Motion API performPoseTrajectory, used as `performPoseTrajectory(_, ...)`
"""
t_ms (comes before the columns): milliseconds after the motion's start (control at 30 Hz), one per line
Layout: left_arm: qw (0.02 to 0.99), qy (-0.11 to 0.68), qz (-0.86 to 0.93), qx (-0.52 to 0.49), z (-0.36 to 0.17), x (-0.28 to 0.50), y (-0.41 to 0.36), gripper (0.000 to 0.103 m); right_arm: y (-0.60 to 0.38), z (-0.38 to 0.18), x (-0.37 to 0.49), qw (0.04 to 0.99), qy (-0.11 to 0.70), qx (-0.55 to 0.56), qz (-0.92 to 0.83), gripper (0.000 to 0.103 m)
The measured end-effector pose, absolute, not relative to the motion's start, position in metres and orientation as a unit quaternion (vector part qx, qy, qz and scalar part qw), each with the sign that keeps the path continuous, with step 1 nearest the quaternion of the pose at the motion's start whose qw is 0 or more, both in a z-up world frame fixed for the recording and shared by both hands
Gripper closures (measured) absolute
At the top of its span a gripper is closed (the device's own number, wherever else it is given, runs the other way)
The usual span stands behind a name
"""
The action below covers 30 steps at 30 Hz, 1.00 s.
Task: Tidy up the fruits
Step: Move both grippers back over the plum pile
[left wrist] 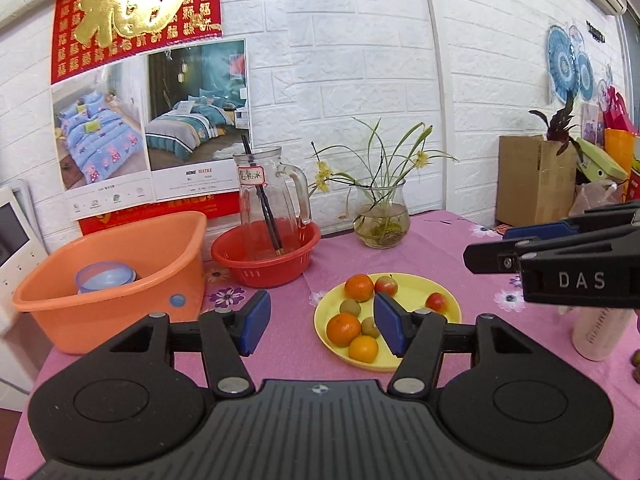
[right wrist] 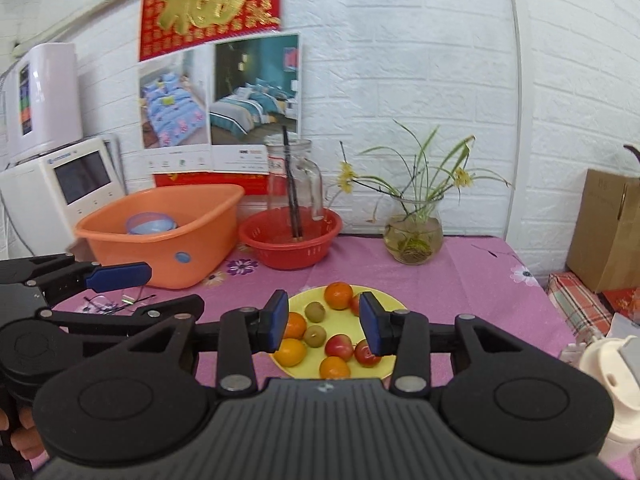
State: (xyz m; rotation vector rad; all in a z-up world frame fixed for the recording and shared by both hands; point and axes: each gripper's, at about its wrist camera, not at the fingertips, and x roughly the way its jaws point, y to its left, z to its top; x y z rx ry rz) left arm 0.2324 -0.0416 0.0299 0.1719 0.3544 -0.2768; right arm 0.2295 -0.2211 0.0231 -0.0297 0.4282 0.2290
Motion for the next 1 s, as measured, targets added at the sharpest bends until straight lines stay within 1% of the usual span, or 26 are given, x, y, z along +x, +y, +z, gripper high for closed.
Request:
performPoseTrajectory(100,0.973,0.162,-0.136,0.090,0.041,0.212,-0.035,0.048,-0.217,0.037,0.213,0.973,0.197,-0.015,0.119,0.031)
performPoseTrajectory(200,0.976,0.145,-0.139,0.085,0.052,0.190,-0.027,0.041,-0.213,0.053,0.194,0.976,0.172,-0.016,0.130,0.031)
performPoseTrajectory(333,0.976,0.139,-0.146,0.085,0.052,0.161,-0.017,0.041,-0.207,0.059,0.170,0.976,0.157,-0.022,0.146,0.031)
performPoseTrajectory(500,0.975,0.146,-0.140,0.096,0.031,0.132,-0.007,0.041,-0.201,0.043,0.145,0.975,0.159,-0.041,0.150,0.031)
performPoseTrajectory(700,0.957,0.214,-0.171,0.090,-0.019,0.117,-0.009,0.042,-0.197,0.010,0.128,0.968,0.193,-0.040,0.153,0.031)
performPoseTrajectory(767,0.951,0.236,-0.172,0.101,-0.036,0.117,-0.014,0.043,-0.196,-0.005,0.123,0.962,0.218,-0.032,0.160,0.031)
performPoseTrajectory(833,0.947,0.251,-0.168,0.110,-0.049,0.119,-0.014,0.048,-0.194,-0.018,0.119,0.957,0.236,-0.027,0.165,0.031)
performPoseTrajectory(900,0.946,0.265,-0.149,0.110,-0.057,0.125,-0.009,0.051,-0.190,-0.030,0.115,0.952,0.252,-0.031,0.168,0.031)
performPoseTrajectory(1000,0.950,0.280,-0.105,0.095,-0.060,0.135,0.008,0.060,-0.183,-0.045,0.113,0.944,0.272,-0.044,0.179,0.031)
